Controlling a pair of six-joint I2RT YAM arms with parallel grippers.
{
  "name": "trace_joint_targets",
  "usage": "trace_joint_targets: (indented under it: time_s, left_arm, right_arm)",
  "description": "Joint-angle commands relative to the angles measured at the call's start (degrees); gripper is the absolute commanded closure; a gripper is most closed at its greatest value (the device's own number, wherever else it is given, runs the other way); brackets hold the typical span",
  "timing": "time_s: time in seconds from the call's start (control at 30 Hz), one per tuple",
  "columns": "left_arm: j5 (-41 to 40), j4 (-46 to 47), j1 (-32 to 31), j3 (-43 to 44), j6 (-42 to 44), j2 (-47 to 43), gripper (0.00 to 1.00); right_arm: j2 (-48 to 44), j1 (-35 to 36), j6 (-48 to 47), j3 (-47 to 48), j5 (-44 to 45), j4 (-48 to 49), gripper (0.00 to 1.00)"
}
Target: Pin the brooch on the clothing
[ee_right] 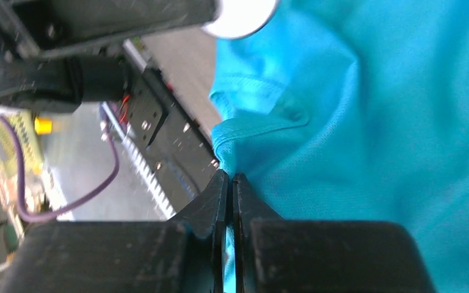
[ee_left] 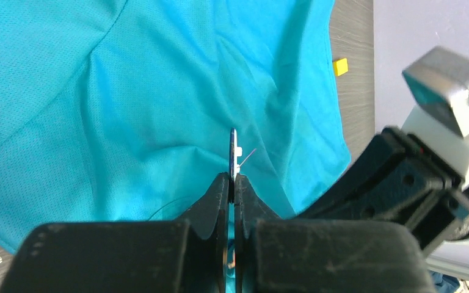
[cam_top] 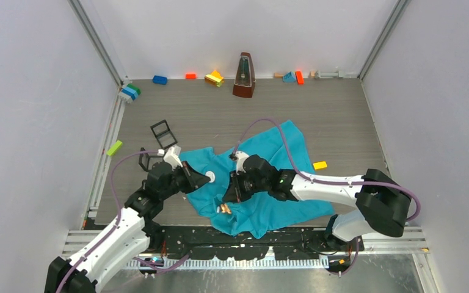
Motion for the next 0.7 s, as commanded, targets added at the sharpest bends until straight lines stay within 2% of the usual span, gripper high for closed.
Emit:
trace_joint_targets:
  time_s: [0.0,0.2,0.27,0.3,0.43,0.6,0.67]
  left_arm:
    - [-1.9,0.1,-0.2,1.2,1.1,-1.0,1.0]
    - [-2.7,-3.2,0.1,2.3,2.9,-1.3,1.0]
    - [-2.6,-3.1,0.2,1.8,2.8,-1.3,1.0]
    - [-2.5,-3.1,0.2,1.4,2.7,-1.3,1.0]
    - [-2.1,-3.4,0.2,0.6,3.5,-1.6,1.0]
    - [-1.8,-4.3,0.2,0.0,4.2,-2.0,1.0]
    - [-1.1,-4.0,0.2,-0.7,3.6,-1.8,1.0]
  right_arm:
    - [0.9,2.9,-2.3,0.1,-10.4,2.6,0.99]
    - [5.4,8.6,-3.1,3.3,-14.9,0.4,0.96]
    - [4.8,9.3,-2.7,3.5,-14.5,0.2,0.88]
    - [4.3,9.4,-2.5,3.4,-14.1,0.1,0.8]
    - [-0.9,9.2,-3.2,4.4,-4.9,-5.5,0.59]
    - [-6.4,6.2,-1.2,5.4,7.5,-11.2,0.48]
    - [-6.2,4.9,-0.1,6.1,11.8,-13.8,0.48]
